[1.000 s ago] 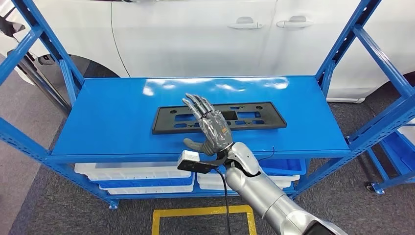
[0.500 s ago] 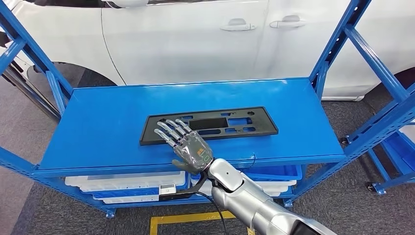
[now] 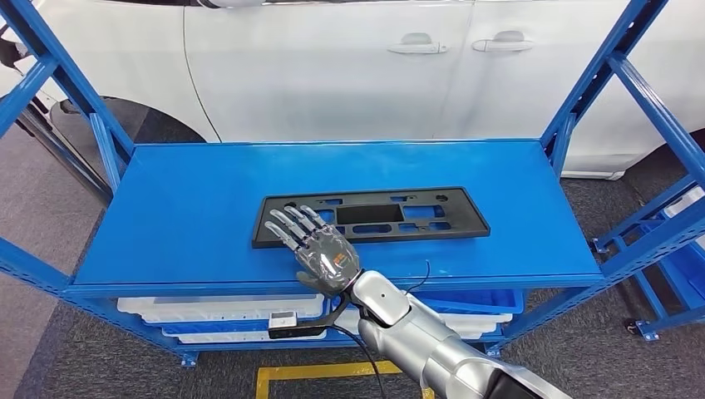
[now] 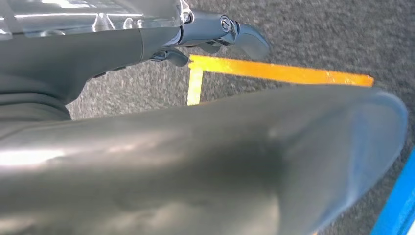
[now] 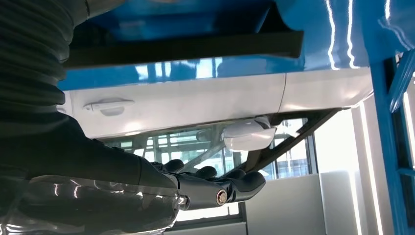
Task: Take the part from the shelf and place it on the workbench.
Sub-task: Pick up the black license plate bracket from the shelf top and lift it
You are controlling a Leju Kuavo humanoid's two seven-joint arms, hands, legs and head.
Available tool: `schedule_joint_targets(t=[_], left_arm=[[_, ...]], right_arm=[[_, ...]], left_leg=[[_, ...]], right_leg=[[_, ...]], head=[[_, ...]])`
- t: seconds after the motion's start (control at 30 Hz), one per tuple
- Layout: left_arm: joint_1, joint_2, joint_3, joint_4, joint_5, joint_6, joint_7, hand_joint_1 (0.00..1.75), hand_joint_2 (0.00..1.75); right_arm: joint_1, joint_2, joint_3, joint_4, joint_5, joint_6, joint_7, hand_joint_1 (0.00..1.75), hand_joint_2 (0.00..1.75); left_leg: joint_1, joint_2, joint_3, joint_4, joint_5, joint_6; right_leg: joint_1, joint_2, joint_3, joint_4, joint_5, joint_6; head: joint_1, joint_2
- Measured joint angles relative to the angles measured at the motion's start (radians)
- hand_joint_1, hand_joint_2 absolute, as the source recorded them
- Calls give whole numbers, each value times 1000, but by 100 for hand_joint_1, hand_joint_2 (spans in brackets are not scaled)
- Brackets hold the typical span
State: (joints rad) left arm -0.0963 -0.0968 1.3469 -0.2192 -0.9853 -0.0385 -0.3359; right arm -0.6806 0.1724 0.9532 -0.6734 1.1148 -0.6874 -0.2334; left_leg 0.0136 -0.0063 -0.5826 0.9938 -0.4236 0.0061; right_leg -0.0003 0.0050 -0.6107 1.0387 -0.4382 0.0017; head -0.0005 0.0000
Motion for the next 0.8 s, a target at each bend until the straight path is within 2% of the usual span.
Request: schedule_joint_targets(t=[0.03,0.1,0.17,0.2,0.23,0.3,0.33,0.37,0.4,0.47,0.5,0.53,0.63,0.7,0.73,0.8], left_arm=[[0,0,0,0,-1,0,-1,0,0],[0,0,0,0,-2,0,-3,0,0],[0,0,-1,0,-2,0,-5,0,0],[-1,0,-1,0,-2,0,-6,0,0],[-1,1,-1,0,-3,0,-6,0,0],[0,1,-1,0,-5,-1,-7,0,0],[1,1,-1,0,-7,-1,-7,0,0],[1,2,-2,0,-8,-1,-7,0,0],[1,2,-2,0,-9,-1,-6,0,0],[-2,5,-5,0,-12,-1,-2,0,0],[-5,6,-7,0,-15,-1,0,0,0],[-7,6,-9,0,-17,-2,3,0,0],[-12,6,-17,0,-22,-3,9,0,0],[-15,5,-22,0,-23,-3,13,0,0],[-18,5,-24,0,-24,-4,15,0,0],[-22,6,-26,0,-25,-4,19,0,0]], right_arm=[[-5,4,0,6,8,0,14,0,175],[-16,10,-4,22,29,-1,40,0,175],[-30,17,-13,43,47,-1,62,0,175],[-40,21,-17,54,53,-1,70,0,175],[-49,26,-21,65,60,-2,79,0,175],[-62,32,-30,91,72,-2,96,0,175],[-64,33,-34,105,79,-2,106,0,175],[-66,33,-39,119,86,-2,117,0,175],[-67,34,-43,132,94,-2,128,0,175],[-74,36,-52,154,112,-2,156,0,175],[-78,37,-57,165,122,-2,171,0,175],[-81,37,-62,177,133,-2,185,0,175],[-88,36,-70,210,165,-2,219,0,175],[-94,34,-74,230,188,-2,240,0,175],[-97,31,-76,241,200,-1,252,0,175],[-100,25,-76,260,225,1,273,4,175]], left_leg=[[-1,0,1,1,-2,-5],[-1,1,2,-1,-3,-16],[2,1,-1,11,-15,-28],[2,1,-12,38,-33,-33],[4,2,-34,89,-62,-37],[5,2,-96,224,-126,-44],[5,2,-121,274,-141,-46],[5,2,-128,287,-135,-46],[5,2,-115,259,-110,-45],[5,2,-46,121,-43,-37],[3,1,-15,59,-22,-31],[1,1,3,22,-13,-25],[-3,1,10,2,-10,-8],[2,2,12,-5,-5,4],[4,3,13,-8,-3,9],[3,4,12,-7,-3,13]], right_leg=[[2,0,14,-32,8,-4],[6,2,16,-40,7,-11],[3,1,21,-48,11,-22],[0,1,23,-52,14,-28],[-1,0,26,-54,15,-31],[1,-1,26,-54,14,-36],[2,-1,26,-53,13,-36],[4,-1,26,-52,12,-37],[4,0,27,-50,11,-36],[6,2,29,-46,7,-33],[7,3,29,-43,4,-30],[9,3,28,-41,3,-26],[8,3,26,-40,3,-10],[6,2,12,-7,-21,2],[4,2,-10,40,-49,7],[-1,1,-79,180,-112,15]], head=[[0,0],[0,0],[-1,0],[-2,0],[-3,0],[-5,0],[-5,0],[-5,0],[-5,0],[-5,0],[-4,0],[-4,0],[-4,0],[-2,0],[-1,0],[1,0]])
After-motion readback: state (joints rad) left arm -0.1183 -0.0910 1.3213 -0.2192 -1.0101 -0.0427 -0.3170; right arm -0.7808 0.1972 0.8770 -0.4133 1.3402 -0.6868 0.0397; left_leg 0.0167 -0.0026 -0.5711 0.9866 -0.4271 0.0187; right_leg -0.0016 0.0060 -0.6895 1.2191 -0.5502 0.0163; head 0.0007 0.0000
